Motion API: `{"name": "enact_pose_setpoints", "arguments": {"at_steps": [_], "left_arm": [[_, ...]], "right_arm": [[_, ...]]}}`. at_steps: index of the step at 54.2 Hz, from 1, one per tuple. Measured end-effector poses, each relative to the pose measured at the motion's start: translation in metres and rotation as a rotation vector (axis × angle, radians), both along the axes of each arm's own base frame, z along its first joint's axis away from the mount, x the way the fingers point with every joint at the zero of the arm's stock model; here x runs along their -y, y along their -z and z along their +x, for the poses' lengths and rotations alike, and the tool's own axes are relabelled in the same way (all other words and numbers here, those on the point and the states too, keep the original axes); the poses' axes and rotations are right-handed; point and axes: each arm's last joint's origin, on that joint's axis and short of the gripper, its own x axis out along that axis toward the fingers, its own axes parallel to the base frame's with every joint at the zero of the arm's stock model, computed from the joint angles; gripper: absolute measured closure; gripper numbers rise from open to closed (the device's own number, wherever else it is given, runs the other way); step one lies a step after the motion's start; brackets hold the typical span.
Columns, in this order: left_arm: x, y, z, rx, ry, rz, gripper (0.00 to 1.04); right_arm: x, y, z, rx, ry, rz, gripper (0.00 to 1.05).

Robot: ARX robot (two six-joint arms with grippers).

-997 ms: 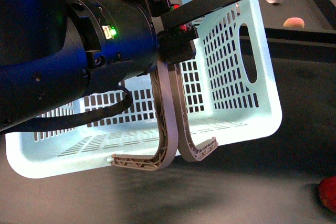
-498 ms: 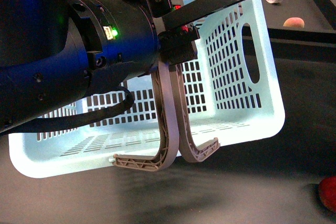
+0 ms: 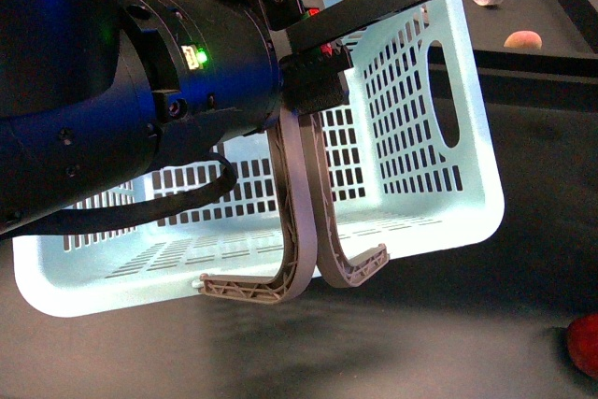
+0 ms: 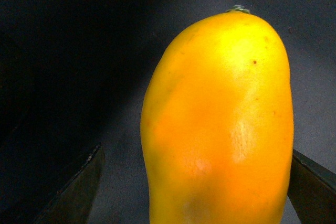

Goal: Pick mango with right arm and hold basket with left

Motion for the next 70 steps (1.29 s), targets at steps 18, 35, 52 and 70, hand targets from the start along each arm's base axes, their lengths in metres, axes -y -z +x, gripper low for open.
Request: {"name": "enact_pose_setpoints", "arguments": {"at_steps": [18,35,52,70], "left_arm": [[0.000,0.000,0.000,0.000,0.000,0.000,0.99],[0.000,0.000,0.000,0.000,0.000,0.000,0.99],[0.000,0.000,0.000,0.000,0.000,0.000,0.99],[0.000,0.000,0.000,0.000,-0.001,0.000,0.99]], "right_arm": [[0.001,0.004,-0.002,-0.013,-0.002,-0.003,0.08],[0.000,0.009,-0.005,-0.032,0.001,-0.007,0.17],[0.003,0.009,-0.007,-0.034,0.010,-0.012,0.44],[-0.006,-0.012,-0.008,0.012,-0.024,0.005,0.45]]}}
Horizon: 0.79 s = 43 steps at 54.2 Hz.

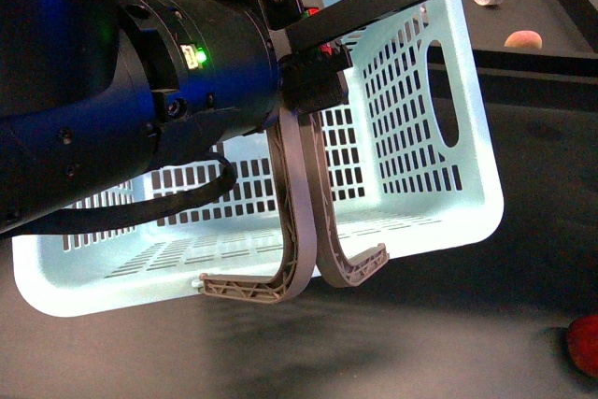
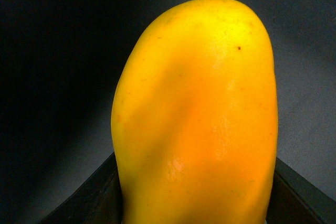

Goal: Pick mango with right arm and hold basket with left

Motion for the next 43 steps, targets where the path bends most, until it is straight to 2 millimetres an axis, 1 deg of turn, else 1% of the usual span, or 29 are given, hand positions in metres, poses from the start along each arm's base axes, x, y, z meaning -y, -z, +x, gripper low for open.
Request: {"name": "enact_pose_setpoints", "arguments": {"at_steps": [6,12,15,18,20,21,26,30,36,37,39,43], "left_arm": [[0.000,0.000,0.000,0.000,0.000,0.000,1.00],[0.000,0.000,0.000,0.000,0.002,-0.001,0.99],[0.000,0.000,0.000,0.000,0.002,-0.001,0.99],[0.000,0.000,0.000,0.000,0.002,0.000,1.00],[0.000,0.000,0.000,0.000,0.002,0.000,0.99],[0.000,0.000,0.000,0.000,0.002,0.000,1.00],[0.000,0.000,0.000,0.000,0.002,-0.001,1.00],[0.000,0.000,0.000,0.000,0.000,0.000,0.99],[0.000,0.000,0.000,0.000,0.000,0.000,1.00],[0.000,0.000,0.000,0.000,0.000,0.000,1.00],[0.000,0.000,0.000,0.000,0.000,0.000,0.99],[0.000,0.000,0.000,0.000,0.000,0.000,0.99]], "right_arm": [[-0.005,-0.019,0.007,0.049,-0.030,-0.003,0.45],[-0.012,-0.047,0.018,0.124,-0.077,-0.007,0.45],[-0.019,-0.066,0.025,0.172,-0.116,-0.006,0.45],[-0.031,-0.088,0.031,0.232,-0.179,0.010,0.45],[-0.036,-0.095,0.033,0.251,-0.204,0.017,0.45],[-0.041,-0.102,0.034,0.269,-0.229,0.024,0.45],[-0.059,-0.122,0.038,0.322,-0.308,0.044,0.45],[-0.082,-0.146,0.041,0.382,-0.408,0.068,0.45],[-0.107,-0.170,0.042,0.434,-0.509,0.085,0.45],[-0.114,-0.177,0.042,0.449,-0.536,0.088,0.45],[-0.121,-0.184,0.042,0.464,-0.563,0.090,0.45],[-0.142,-0.206,0.043,0.508,-0.638,0.090,0.45]]}}
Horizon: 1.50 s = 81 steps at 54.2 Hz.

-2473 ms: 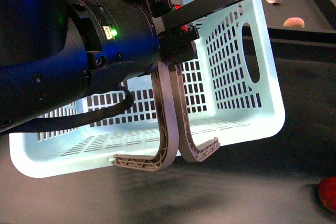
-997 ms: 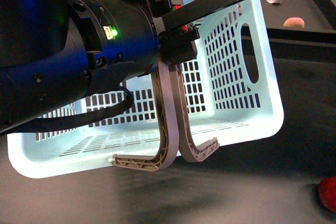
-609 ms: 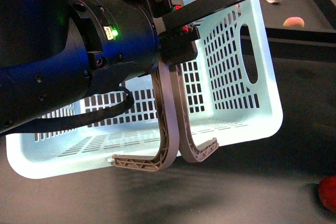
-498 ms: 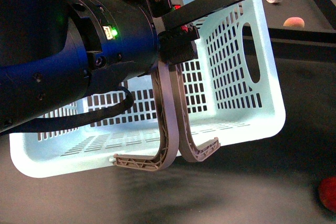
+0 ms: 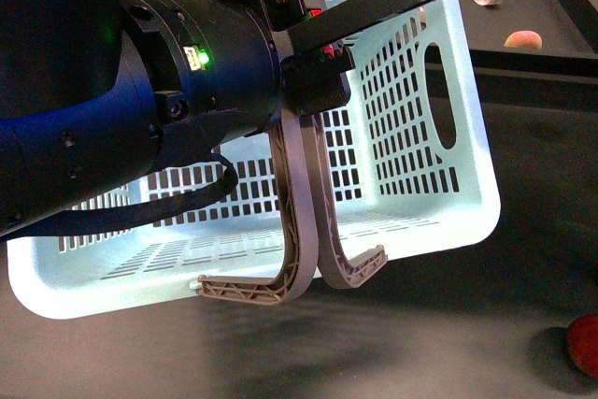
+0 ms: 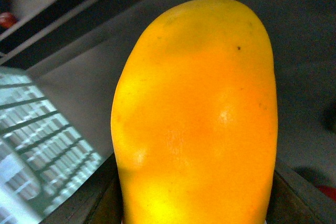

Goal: Pick mango with right arm and hold basket with left

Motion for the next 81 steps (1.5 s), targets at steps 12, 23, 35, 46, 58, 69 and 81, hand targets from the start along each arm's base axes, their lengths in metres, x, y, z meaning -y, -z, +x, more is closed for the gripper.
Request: {"name": "enact_pose_setpoints", "arguments": {"at_steps": [12,23,35,46,58,69,81], "left_arm": [[0.000,0.000,0.000,0.000,0.001,-0.001,1.00],[0.000,0.000,0.000,0.000,0.000,0.000,1.00],[0.000,0.000,0.000,0.000,0.000,0.000,1.00],[0.000,0.000,0.000,0.000,0.001,0.000,1.00],[0.000,0.000,0.000,0.000,-0.001,0.000,1.00],[0.000,0.000,0.000,0.000,0.000,-0.001,1.00],[0.000,0.000,0.000,0.000,-0.001,0.000,1.00]], "right_arm": [[-0.053,-0.052,-0.005,0.123,-0.177,-0.009,0.45],[-0.104,-0.077,-0.015,0.184,-0.319,-0.010,0.45],[-0.151,-0.075,-0.015,0.180,-0.400,-0.031,0.45],[-0.175,-0.059,-0.002,0.147,-0.385,-0.012,0.45],[-0.189,-0.035,0.008,0.081,-0.369,-0.009,0.45],[-0.195,-0.022,0.012,0.058,-0.355,-0.017,0.35],[-0.196,-0.030,0.012,0.098,-0.343,0.001,0.09]]}}
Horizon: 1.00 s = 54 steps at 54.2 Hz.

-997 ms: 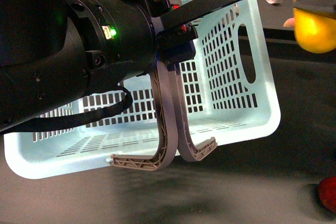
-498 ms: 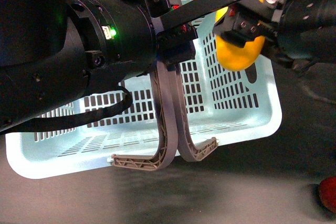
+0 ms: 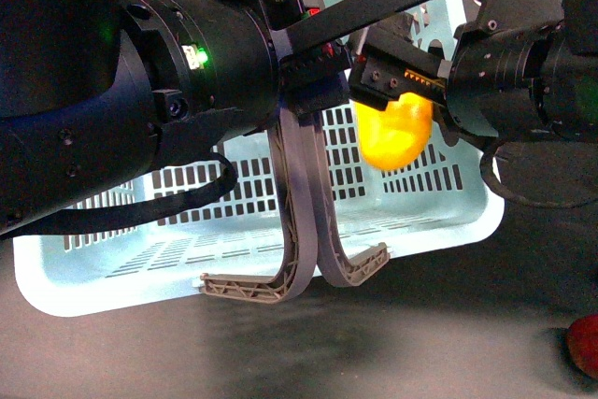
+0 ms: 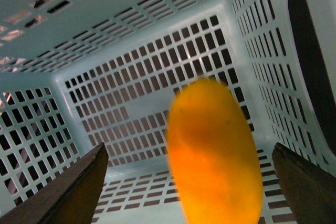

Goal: Pick mango with right arm and hold basket with left

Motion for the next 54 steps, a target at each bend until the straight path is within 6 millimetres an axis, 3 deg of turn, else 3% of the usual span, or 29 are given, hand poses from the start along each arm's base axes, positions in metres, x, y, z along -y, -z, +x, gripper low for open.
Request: {"name": "enact_pose_setpoints", "arguments": {"at_steps": [15,24,37,50,54], "left_arm": [[0.000,0.001,-0.001,-0.007,-0.001,0.004,1.00],[-0.001,0.001,-0.001,-0.005,-0.002,0.008,1.00],[0.000,0.001,-0.001,-0.007,0.001,0.005,1.00],[0.000,0.001,-0.001,-0.008,0.006,0.003,1.00],[0.000,0.001,-0.001,-0.009,0.005,0.001,1.00]], "right_arm": [[0.021,-0.037,-0.028,0.117,0.054,0.004,0.08],[0.044,-0.056,-0.063,0.184,0.115,-0.033,0.08],[0.075,-0.068,-0.115,0.210,0.209,-0.124,0.08],[0.077,-0.072,-0.121,0.239,0.211,-0.136,0.08],[0.081,-0.065,-0.122,0.405,0.271,-0.221,0.20]]}}
